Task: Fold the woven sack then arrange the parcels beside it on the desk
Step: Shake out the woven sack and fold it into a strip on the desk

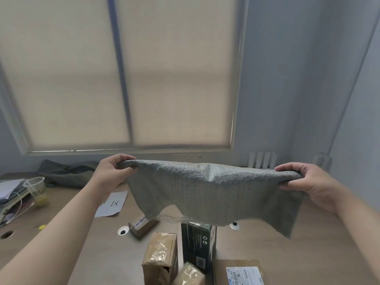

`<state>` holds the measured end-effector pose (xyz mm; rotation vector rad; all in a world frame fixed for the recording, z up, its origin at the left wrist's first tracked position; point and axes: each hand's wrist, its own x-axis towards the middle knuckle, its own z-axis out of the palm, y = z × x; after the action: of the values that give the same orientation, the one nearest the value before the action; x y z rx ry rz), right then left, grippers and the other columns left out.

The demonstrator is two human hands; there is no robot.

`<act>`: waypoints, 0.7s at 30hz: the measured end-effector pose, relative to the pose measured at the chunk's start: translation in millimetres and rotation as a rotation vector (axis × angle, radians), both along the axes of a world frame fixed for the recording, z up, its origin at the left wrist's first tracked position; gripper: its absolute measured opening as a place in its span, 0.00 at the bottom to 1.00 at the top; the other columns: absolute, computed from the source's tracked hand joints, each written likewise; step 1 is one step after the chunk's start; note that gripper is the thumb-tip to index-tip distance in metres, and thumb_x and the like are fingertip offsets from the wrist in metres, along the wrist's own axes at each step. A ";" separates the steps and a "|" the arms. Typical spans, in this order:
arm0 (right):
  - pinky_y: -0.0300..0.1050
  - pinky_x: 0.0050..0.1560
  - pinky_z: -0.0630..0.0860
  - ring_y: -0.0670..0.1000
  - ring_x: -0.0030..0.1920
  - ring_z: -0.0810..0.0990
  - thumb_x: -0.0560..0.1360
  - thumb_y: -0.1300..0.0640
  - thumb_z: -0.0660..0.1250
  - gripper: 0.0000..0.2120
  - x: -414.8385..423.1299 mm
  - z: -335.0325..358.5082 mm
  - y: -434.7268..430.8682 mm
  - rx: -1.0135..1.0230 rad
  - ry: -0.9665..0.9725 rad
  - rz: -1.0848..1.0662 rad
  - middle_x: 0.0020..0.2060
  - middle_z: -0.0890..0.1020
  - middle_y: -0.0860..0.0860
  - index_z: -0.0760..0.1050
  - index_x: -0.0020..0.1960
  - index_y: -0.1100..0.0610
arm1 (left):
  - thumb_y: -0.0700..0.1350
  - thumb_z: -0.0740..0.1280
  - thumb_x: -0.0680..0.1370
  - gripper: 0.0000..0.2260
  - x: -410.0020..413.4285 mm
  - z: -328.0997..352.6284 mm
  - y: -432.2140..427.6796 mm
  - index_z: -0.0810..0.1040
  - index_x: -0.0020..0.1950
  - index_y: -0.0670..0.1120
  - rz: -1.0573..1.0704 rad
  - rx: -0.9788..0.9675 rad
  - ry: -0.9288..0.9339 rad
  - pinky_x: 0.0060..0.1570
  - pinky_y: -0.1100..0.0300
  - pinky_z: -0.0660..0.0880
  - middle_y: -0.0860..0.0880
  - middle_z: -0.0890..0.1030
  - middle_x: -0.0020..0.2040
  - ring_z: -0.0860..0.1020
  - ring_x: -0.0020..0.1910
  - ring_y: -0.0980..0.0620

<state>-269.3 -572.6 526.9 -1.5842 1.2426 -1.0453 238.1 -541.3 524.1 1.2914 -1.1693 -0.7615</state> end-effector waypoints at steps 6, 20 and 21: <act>0.32 0.37 0.77 0.46 0.35 0.81 0.58 0.50 0.81 0.22 -16.5 -5.8 -6.0 -0.237 -0.024 -0.154 0.42 0.85 0.66 0.84 0.46 0.63 | 0.36 0.76 0.73 0.06 -17.5 -2.3 -2.7 0.84 0.42 0.47 0.099 -0.056 -0.122 0.37 0.61 0.70 0.43 0.81 0.37 0.75 0.35 0.50; 0.36 0.43 0.75 0.51 0.46 0.78 0.64 0.43 0.79 0.20 -69.7 -8.8 -9.5 -0.237 -0.177 -0.045 0.43 0.81 0.55 0.82 0.47 0.56 | 0.42 0.71 0.79 0.07 -58.8 -20.9 1.8 0.80 0.41 0.50 0.148 -0.021 -0.314 0.35 0.58 0.64 0.58 0.74 0.28 0.71 0.31 0.52; 0.35 0.42 0.75 0.52 0.46 0.78 0.71 0.52 0.76 0.08 -69.6 -8.1 -8.6 -0.227 -0.163 -0.025 0.42 0.81 0.55 0.82 0.45 0.56 | 0.42 0.70 0.79 0.07 -60.2 -21.1 2.3 0.79 0.41 0.48 0.146 -0.002 -0.269 0.32 0.59 0.66 0.55 0.75 0.30 0.75 0.28 0.51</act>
<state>-338.9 -581.2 518.8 -1.6180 1.0655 -1.3429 177.9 -539.0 503.0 1.4929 -1.2713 -0.4899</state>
